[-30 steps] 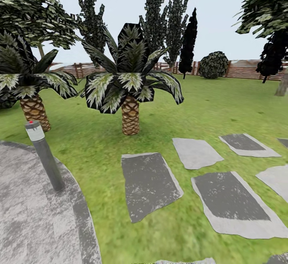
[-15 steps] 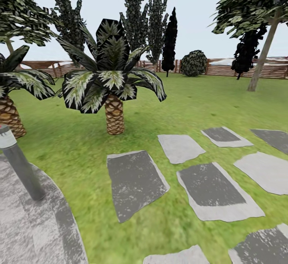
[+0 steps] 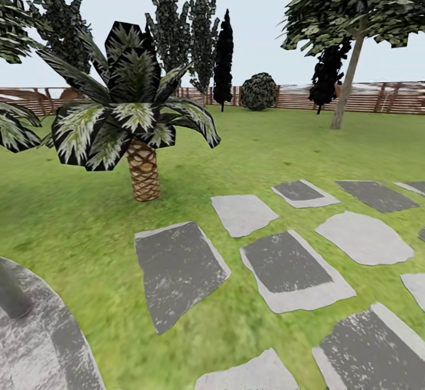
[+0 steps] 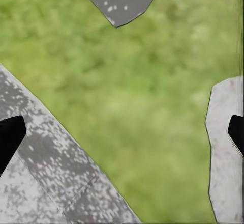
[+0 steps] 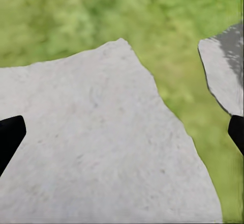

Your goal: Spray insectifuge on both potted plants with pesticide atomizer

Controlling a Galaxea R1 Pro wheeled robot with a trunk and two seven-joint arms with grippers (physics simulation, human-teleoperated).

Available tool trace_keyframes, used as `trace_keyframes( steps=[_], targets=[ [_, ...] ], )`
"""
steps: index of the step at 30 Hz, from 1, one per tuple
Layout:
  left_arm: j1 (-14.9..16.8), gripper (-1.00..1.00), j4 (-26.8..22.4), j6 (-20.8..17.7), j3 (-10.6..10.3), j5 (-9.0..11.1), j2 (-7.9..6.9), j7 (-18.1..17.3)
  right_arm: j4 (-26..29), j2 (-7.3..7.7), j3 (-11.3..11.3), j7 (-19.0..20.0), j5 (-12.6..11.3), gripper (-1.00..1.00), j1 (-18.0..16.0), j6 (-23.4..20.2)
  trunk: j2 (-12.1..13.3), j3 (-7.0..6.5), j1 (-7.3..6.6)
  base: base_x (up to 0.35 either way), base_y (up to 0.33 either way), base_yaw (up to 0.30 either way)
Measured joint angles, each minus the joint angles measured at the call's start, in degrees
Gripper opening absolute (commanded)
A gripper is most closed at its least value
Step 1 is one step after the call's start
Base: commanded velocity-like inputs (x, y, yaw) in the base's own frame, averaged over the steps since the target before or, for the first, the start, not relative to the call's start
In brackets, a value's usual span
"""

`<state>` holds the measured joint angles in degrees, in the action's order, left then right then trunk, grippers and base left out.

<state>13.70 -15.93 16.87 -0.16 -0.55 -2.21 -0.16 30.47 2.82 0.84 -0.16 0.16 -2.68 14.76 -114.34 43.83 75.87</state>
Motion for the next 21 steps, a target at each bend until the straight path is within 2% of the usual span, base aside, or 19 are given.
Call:
trace_keyframes(
  steps=[8, 16, 21],
  targets=[
    [0.0, 1.00, 0.0, 0.0, 0.1, 0.1, -0.14, 0.3, 0.0, 0.00, 0.0, 0.0, 0.0, 1.00, 0.0, 0.0, 0.0, 0.22, -0.03, 0.170, -0.162, -0.282],
    [0.0, 1.00, 0.0, 0.0, 0.2, 0.2, -0.40, 0.6, 0.0, 0.00, 0.0, 0.0, 0.0, 1.00, 0.0, 0.0, 0.0, 0.44, -0.03, 0.243, -0.185, -0.282],
    [0.0, 1.00, 0.0, 0.0, 0.2, 0.2, -0.42, 0.6, 0.0, 0.00, 0.0, 0.0, 0.0, 1.00, 0.0, 0.0, 0.0, 0.57, -0.03, 0.304, -0.065, -0.283]
  ],
)
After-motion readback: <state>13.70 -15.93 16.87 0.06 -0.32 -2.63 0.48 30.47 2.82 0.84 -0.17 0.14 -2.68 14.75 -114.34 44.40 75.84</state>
